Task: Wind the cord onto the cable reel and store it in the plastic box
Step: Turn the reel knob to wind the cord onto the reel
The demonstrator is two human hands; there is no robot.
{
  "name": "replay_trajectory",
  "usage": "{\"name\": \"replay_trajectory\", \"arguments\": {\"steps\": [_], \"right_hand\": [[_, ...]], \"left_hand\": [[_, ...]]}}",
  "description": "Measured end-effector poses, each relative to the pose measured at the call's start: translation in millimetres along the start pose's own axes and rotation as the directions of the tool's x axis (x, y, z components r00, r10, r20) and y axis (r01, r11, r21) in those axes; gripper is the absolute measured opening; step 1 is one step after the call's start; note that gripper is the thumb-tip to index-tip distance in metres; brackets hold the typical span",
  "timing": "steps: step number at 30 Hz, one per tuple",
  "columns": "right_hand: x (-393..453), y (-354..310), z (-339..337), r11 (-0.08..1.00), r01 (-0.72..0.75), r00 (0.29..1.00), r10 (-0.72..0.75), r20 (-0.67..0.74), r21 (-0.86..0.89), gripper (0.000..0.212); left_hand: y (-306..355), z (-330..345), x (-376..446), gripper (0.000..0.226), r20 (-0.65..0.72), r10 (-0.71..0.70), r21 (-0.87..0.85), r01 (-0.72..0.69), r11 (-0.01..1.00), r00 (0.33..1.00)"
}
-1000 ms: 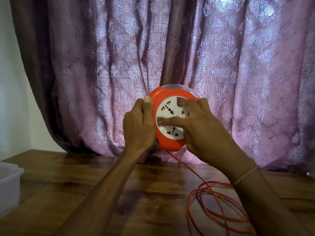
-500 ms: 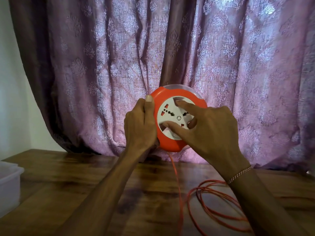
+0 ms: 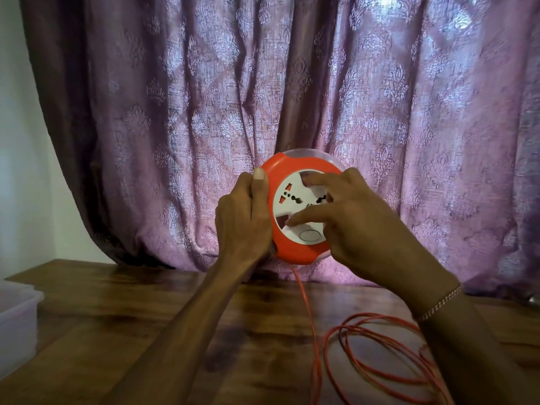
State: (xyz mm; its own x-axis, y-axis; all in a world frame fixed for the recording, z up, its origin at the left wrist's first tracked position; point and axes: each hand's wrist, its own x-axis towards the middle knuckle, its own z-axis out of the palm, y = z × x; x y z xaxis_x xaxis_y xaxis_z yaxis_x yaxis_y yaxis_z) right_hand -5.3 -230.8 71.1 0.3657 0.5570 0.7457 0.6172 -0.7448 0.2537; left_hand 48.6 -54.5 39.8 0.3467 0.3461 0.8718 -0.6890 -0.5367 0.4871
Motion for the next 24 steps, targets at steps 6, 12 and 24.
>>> {"name": "replay_trajectory", "arguments": {"steps": [6,12,24], "right_hand": [[0.2,-2.9,2.8,0.992,-0.019,1.0,0.018,-0.012,-0.127,0.058],[-2.1,-7.6,3.7,0.979,-0.064,0.995,0.049,-0.082,-0.194,0.054],[1.4,-16.6,16.0,0.936,-0.336,0.858,0.351,-0.374,0.108,0.057]], "left_hand": [[1.6,-1.0,-0.5,0.053,0.002,-0.002,-0.004,0.002,1.0,1.0],[2.4,-1.6,-1.0,0.051,0.008,0.017,0.02,-0.017,1.0,1.0],[5.5,-2.1,-0.2,0.051,-0.005,0.004,-0.002,-0.004,1.0,1.0]]}}
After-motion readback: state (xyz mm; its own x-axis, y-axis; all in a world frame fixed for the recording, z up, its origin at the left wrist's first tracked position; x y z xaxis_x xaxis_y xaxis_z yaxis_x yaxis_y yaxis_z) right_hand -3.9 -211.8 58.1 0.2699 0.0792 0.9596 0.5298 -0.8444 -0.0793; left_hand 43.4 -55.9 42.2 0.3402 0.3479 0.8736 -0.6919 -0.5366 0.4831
